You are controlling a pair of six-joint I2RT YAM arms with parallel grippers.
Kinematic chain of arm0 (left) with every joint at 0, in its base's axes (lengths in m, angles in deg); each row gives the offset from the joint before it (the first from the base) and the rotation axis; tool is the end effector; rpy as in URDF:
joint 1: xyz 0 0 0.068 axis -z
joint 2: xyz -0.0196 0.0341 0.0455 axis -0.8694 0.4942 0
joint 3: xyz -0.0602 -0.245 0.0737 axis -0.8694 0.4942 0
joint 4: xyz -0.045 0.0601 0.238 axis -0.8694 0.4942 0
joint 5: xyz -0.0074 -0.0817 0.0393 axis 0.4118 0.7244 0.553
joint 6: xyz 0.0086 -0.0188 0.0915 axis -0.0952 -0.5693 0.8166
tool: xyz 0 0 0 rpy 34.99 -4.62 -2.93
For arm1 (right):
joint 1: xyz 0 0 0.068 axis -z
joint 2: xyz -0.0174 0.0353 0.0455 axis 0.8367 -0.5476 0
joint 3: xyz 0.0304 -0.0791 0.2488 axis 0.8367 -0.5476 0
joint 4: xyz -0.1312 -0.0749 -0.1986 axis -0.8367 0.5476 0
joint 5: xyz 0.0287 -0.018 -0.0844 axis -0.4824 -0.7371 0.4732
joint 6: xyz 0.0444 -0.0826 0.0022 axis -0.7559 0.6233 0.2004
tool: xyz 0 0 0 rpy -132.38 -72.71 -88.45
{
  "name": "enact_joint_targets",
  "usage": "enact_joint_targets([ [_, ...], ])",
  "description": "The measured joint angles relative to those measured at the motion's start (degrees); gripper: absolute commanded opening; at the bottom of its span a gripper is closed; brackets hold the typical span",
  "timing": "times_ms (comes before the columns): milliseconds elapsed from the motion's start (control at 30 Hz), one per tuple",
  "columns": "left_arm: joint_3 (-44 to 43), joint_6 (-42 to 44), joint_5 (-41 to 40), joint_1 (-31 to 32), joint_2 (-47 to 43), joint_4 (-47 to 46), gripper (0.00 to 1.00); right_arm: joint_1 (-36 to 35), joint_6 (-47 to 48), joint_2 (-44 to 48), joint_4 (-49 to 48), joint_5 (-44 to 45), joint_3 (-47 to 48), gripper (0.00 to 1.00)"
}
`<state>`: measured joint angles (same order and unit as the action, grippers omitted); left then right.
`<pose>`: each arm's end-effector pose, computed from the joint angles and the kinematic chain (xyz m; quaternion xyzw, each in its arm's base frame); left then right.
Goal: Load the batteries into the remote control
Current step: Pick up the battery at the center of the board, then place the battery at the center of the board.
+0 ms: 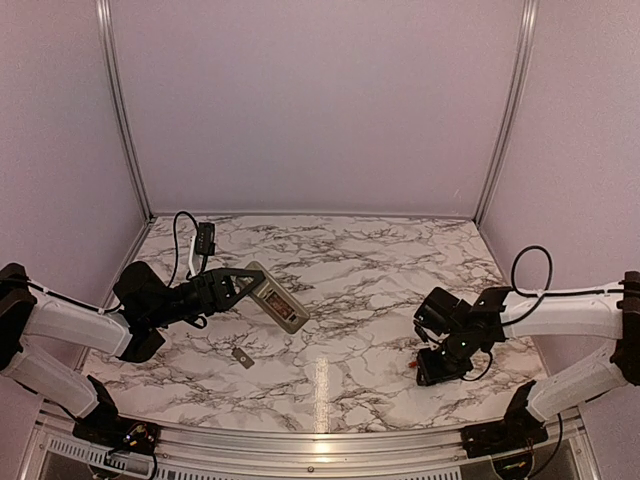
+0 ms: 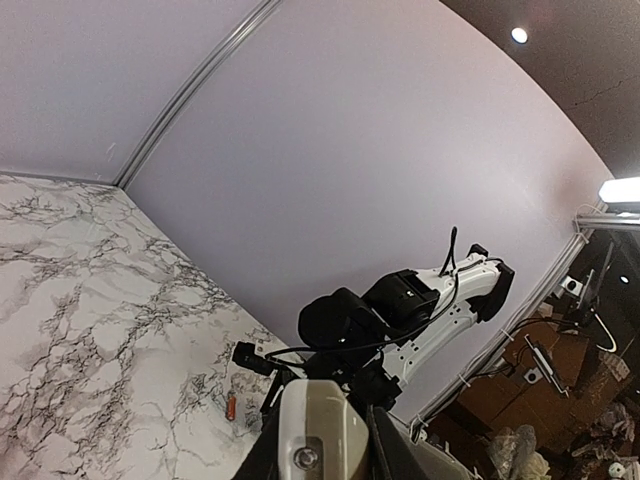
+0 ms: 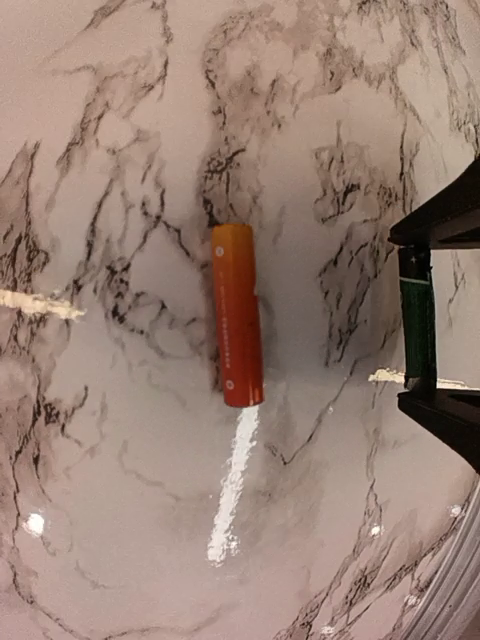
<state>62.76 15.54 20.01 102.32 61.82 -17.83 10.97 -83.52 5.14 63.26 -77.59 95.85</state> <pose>0.1857 -0.2261 0.2448 0.1779 0.5873 -0.6672 0.4223 0.1352 0.1407 0.1062 -0.0915 0.9923 0.0587 0.0586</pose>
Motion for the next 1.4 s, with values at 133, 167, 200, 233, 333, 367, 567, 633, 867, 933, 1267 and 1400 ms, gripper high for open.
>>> enact_joint_targets([
  [133, 0.0, 0.1, -0.1, 0.0, 0.0, 0.0, 0.0, -2.8, -1.0, -0.7, 3.9, 1.5, 7.0, 0.35],
  [167, 0.0, 0.1, -0.1, 0.0, 0.0, 0.0, 0.0, -3.1, -1.0, -1.0, 4.3, 1.9, 9.3, 0.35],
  [200, 0.0, 0.1, -0.2, -0.1, 0.0, 0.0, 0.0, -3.2, -1.0, -1.5, 4.4, 2.4, 11.5, 0.35],
  [233, 0.0, 0.1, -0.3, -0.1, 0.0, 0.0, 0.0, -3.2, -0.8, -2.1, 4.3, 2.7, 13.2, 0.35],
  [333, 0.0, 0.1, -0.9, -0.7, -0.7, 0.4, 0.0, -3.3, 0.4, -6.9, 3.3, 3.4, 19.0, 0.35],
  [367, 0.0, 0.1, -1.2, -0.9, -1.2, 0.6, 0.0, -3.4, 1.0, -9.4, 2.6, 3.6, 20.7, 0.35],
  [567, 0.4, 0.3, -3.5, -2.4, -4.8, 3.3, 0.0, -4.9, 4.0, -23.1, -2.0, 3.6, 28.2, 0.36],
  [633, 0.8, 0.8, -4.2, -2.8, -6.0, 4.4, 0.0, -5.4, 4.6, -25.9, -3.1, 3.7, 30.3, 0.37],
  [867, 1.3, 1.4, -6.0, -3.7, -8.0, 7.5, 0.0, -5.7, 4.9, -30.3, -7.2, 3.5, 33.1, 0.43],
  [933, 1.4, 1.4, -6.1, -3.8, -8.0, 8.0, 0.0, -5.7, 4.8, -31.2, -8.0, 3.4, 33.1, 0.44],
  [1267, 1.4, 1.4, -6.3, -3.9, -8.0, 9.2, 0.0, -8.4, 3.5, -34.8, -9.8, 4.0, 33.3, 0.75],
  [1400, 1.4, 1.4, -6.3, -3.9, -8.1, 9.2, 0.0, -8.9, 4.3, -34.8, -10.2, 3.8, 33.4, 0.88],
])
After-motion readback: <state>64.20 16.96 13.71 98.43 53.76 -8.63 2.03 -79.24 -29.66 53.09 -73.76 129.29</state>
